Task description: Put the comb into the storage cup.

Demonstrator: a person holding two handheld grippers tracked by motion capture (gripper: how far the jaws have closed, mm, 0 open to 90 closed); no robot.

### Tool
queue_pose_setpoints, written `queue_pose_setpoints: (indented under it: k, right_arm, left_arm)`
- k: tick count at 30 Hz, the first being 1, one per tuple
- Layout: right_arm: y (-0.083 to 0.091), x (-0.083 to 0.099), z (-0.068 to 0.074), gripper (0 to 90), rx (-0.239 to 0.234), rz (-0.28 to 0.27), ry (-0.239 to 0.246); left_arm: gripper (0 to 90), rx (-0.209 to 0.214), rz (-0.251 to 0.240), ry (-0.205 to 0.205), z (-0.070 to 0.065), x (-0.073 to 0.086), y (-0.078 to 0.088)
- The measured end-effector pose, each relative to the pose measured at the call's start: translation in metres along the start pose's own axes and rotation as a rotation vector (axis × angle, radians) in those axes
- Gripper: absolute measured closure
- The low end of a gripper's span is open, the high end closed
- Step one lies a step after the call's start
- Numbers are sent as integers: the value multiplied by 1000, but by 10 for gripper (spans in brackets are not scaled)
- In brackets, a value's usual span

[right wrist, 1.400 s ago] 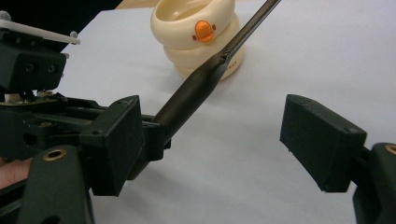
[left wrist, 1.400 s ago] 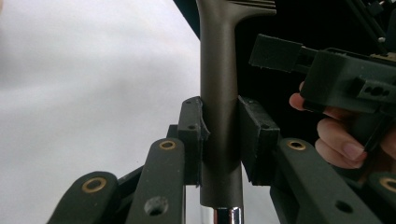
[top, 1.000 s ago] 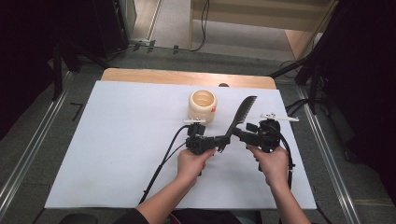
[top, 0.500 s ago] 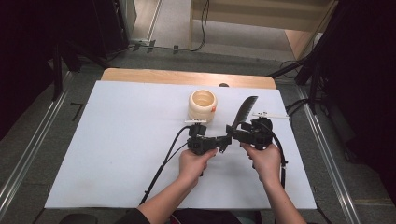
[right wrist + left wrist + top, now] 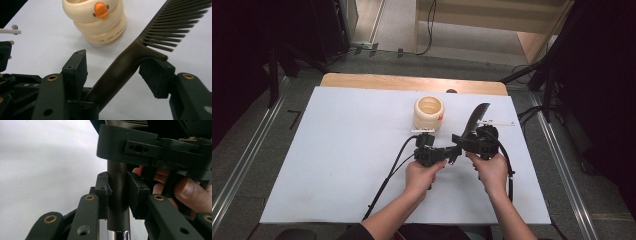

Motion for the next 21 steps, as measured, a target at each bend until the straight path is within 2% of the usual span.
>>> queue_pose_setpoints:
  k: [6,13,21]
  right_arm:
    - [-2,3,-2,501,6,34,-32]
    - [-3,4,-3,536,9,51,-46]
    - [-3,4,-4,569,-10,65,-95]
  left_arm:
    - [728,8,-3,6,-2,0,-1]
    - [728,11,10,9,-1,3,-3]
    - [727,9,7,7,-1,3,-4]
Point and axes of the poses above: each handheld gripper's, and its own axes: y roughly backward along the jaws, x roughly out of its underside, z roughly to its left, the point moved 10 cm from there along -y, roughly forward along the jaws
